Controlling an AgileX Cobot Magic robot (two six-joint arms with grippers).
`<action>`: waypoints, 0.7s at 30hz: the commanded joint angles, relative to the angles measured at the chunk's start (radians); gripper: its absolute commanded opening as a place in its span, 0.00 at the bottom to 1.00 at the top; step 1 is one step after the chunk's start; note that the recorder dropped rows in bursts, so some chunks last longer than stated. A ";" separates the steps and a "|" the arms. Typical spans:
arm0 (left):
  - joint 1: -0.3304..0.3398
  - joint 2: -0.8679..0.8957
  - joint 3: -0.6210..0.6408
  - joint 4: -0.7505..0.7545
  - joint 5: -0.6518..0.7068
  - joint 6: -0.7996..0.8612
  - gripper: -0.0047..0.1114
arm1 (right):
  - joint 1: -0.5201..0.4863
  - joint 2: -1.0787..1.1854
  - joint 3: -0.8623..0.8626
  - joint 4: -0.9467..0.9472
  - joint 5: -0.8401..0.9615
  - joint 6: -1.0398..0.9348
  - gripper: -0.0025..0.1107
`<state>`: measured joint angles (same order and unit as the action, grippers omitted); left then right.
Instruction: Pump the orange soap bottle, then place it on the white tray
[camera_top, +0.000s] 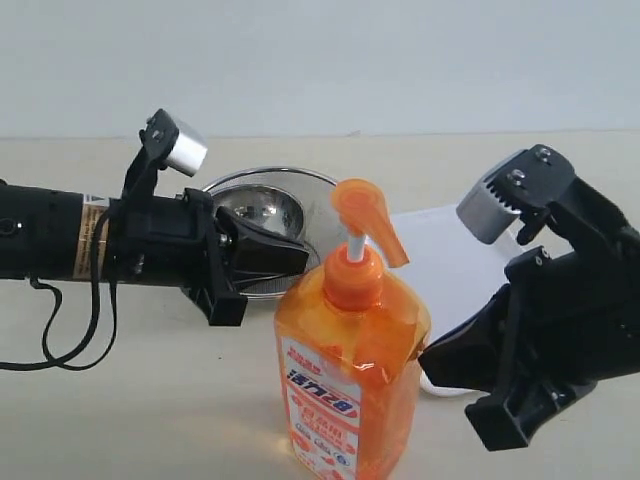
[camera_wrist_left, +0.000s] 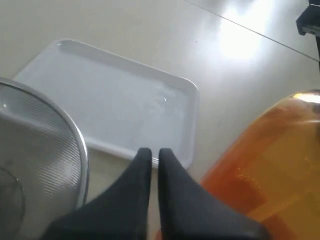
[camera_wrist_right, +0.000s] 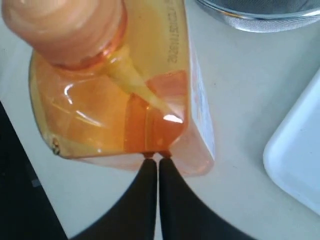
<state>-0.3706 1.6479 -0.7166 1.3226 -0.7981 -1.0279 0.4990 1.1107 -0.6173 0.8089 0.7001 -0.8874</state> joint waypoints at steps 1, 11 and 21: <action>0.001 0.003 -0.005 0.045 -0.049 0.006 0.08 | 0.000 -0.005 0.004 0.005 -0.037 -0.012 0.02; 0.001 0.001 -0.005 0.205 -0.066 -0.139 0.08 | 0.000 0.006 0.004 0.003 -0.111 -0.022 0.02; 0.001 -0.044 -0.005 0.245 -0.115 -0.183 0.08 | 0.000 0.085 -0.025 0.029 -0.120 -0.057 0.02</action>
<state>-0.3660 1.6225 -0.7173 1.5448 -0.8546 -1.1843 0.4990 1.1855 -0.6249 0.8070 0.5991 -0.9203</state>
